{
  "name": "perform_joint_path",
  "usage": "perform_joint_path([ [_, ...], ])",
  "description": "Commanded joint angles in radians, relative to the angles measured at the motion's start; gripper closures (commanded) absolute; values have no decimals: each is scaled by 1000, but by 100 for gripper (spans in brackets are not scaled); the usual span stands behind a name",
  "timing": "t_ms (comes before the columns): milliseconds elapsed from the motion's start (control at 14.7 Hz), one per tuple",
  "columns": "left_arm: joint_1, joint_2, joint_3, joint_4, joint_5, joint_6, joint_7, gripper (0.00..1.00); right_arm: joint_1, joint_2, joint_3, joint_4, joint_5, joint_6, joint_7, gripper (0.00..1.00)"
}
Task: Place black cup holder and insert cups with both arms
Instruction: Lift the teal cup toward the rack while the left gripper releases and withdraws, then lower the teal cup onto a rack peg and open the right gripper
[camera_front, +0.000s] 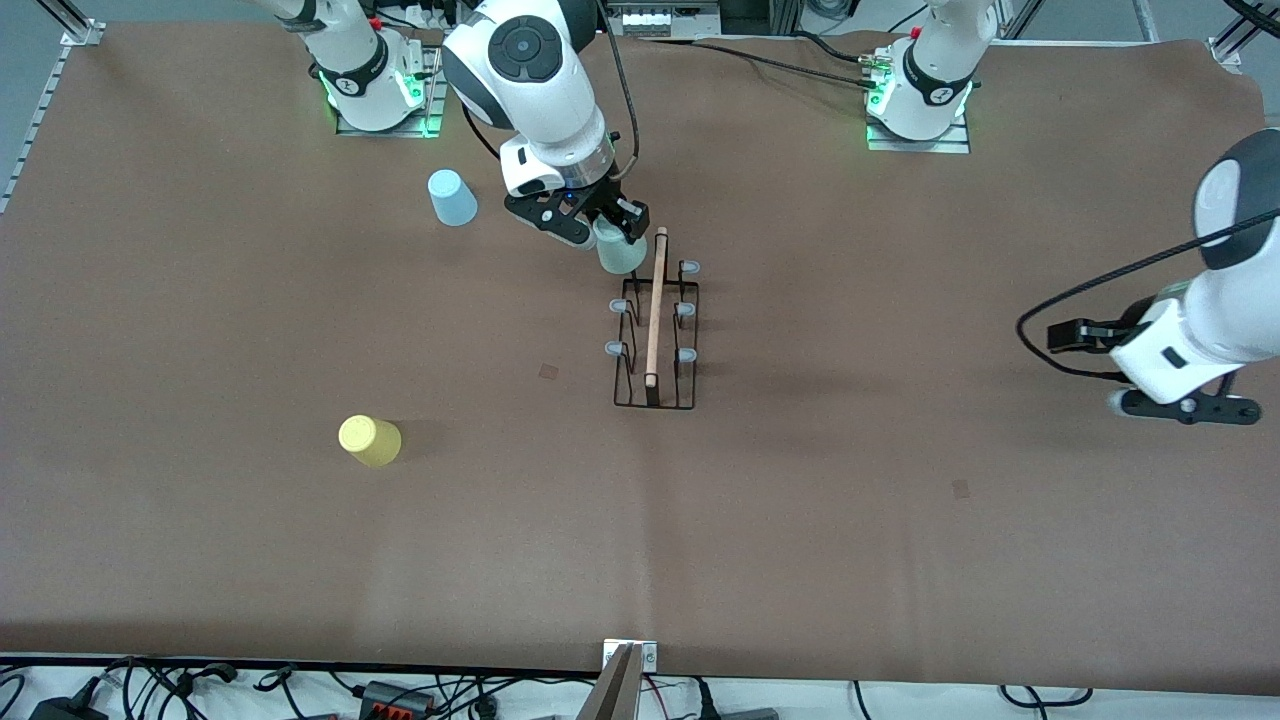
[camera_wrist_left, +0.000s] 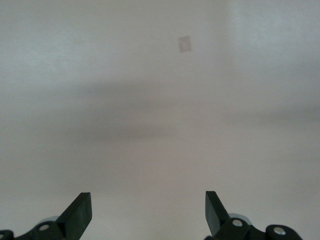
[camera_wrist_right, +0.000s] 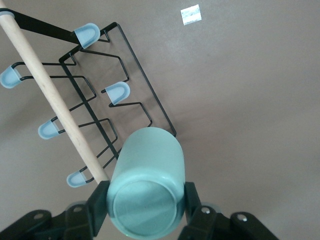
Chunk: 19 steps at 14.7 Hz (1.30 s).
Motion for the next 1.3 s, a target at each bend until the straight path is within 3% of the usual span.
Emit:
perform_joint_path([
  [0,21,61,-4,136,11,-17,14,0,5,44,3,20,-34,24,22,69],
  [68,21,67,-6,165,9,-20,15,0,5,52,3,22,-46,27,22,69],
  [136,22,60,-9,175,9,-24,15,0,5,54,1,21,-50,28,22,61],
  [205,28,55,-14,175,9,-49,19,0,5,58,0,22,-50,28,20,38],
  [273,45,44,-17,176,0,-93,20,0,5,60,0,22,-50,28,22,0],
  [477,50,-49,14,155,-90,-135,12,0,-4,52,-13,45,-50,21,-4,0],
  [545,21,-70,56,153,-95,-145,12,0,-9,48,-40,77,-50,10,-23,0],
  [750,-222,-138,335,146,-207,-159,11,0,-73,25,-111,102,-33,-48,-276,0],
  [886,-351,-185,448,117,-229,-152,11,0,-118,23,-170,102,-36,-76,-484,0],
  [1023,-438,-247,531,35,-235,-109,25,0,-180,28,-220,100,-46,-77,-680,0],
  [1227,-463,-399,526,-204,-225,67,25,0,-248,72,-307,100,-48,-64,-988,0],
])
